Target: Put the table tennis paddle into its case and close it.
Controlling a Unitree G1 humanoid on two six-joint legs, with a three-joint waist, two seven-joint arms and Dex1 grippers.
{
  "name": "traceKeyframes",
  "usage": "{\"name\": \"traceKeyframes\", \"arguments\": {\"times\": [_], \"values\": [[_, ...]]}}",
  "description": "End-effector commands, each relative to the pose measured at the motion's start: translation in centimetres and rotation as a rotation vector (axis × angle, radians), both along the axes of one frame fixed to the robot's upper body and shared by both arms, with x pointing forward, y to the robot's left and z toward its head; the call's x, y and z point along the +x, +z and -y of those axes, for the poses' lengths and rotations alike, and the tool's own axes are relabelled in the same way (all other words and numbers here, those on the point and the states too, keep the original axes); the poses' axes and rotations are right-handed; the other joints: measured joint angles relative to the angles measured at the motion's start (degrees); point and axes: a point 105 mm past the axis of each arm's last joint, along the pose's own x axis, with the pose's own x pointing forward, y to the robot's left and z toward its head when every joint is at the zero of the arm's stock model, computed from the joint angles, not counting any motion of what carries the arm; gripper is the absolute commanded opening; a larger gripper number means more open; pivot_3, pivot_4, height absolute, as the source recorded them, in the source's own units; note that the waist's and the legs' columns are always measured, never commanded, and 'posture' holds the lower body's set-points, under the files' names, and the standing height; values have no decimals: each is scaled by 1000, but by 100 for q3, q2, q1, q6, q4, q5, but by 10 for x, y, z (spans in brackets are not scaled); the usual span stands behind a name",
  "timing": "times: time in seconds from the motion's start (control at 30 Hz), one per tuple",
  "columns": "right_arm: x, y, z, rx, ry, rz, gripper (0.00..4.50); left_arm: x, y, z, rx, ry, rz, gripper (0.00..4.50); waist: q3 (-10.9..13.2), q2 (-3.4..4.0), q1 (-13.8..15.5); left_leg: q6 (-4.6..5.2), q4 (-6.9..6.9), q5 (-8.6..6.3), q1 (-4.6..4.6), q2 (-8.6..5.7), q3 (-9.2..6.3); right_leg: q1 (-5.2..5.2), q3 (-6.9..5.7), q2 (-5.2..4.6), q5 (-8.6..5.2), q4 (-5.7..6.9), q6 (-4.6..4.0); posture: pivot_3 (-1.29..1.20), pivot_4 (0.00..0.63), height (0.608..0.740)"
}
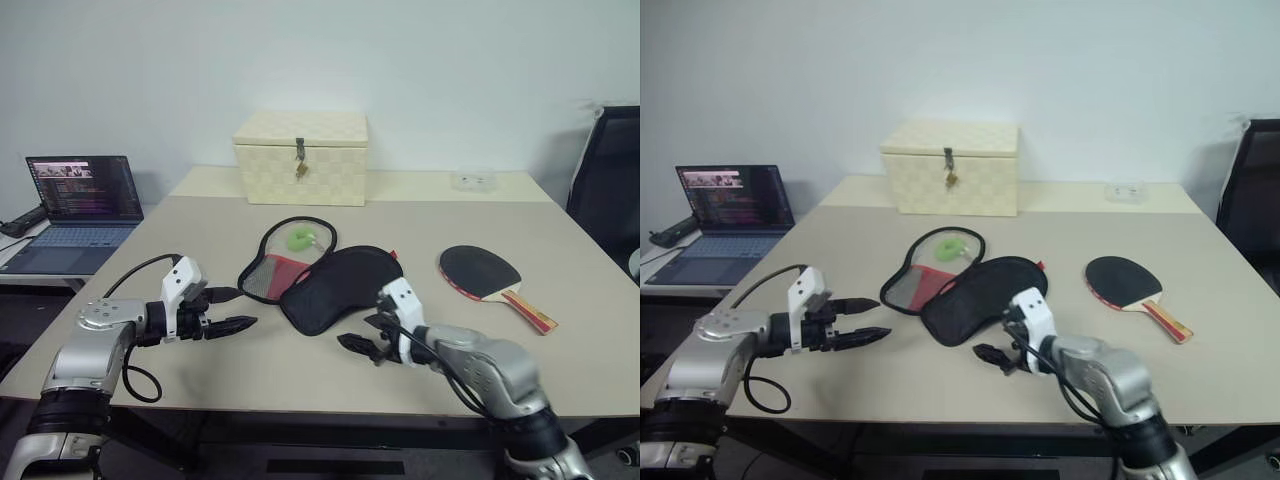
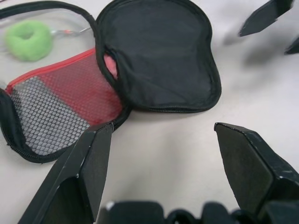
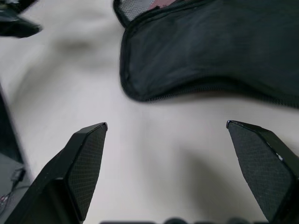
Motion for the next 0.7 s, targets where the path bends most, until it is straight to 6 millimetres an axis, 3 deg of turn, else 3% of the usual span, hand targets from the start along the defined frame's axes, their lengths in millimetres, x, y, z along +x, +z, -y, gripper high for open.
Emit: {"name": "traceKeyframes", "arguments": {"times": [0.03,0.23,0.6,0.7], "values": [[16,0,-11,-25,-49,32,4500,0,15,1,-3,-5,56,3768,0,0,-11,0,-1,0,0,2,0,-2,0,1,0,1,-1,0,150,740],[29,-8,-27,-35,-71,13,4500,1,15,2,1,1,63,3768,-1,-2,-37,0,-11,0,3,6,5,-9,5,2,0,7,-4,0,150,740],[29,15,-69,187,-48,-113,4500,2,18,4,15,1,76,3768,-2,-3,-145,-1,-10,0,10,16,7,-20,9,2,-7,46,-18,0,150,740],[22,10,-77,185,-21,-139,3896,3,18,6,19,-4,81,3797,-2,-3,-147,-1,-13,0,9,14,6,-20,7,2,-7,43,-19,0,150,740]]}}
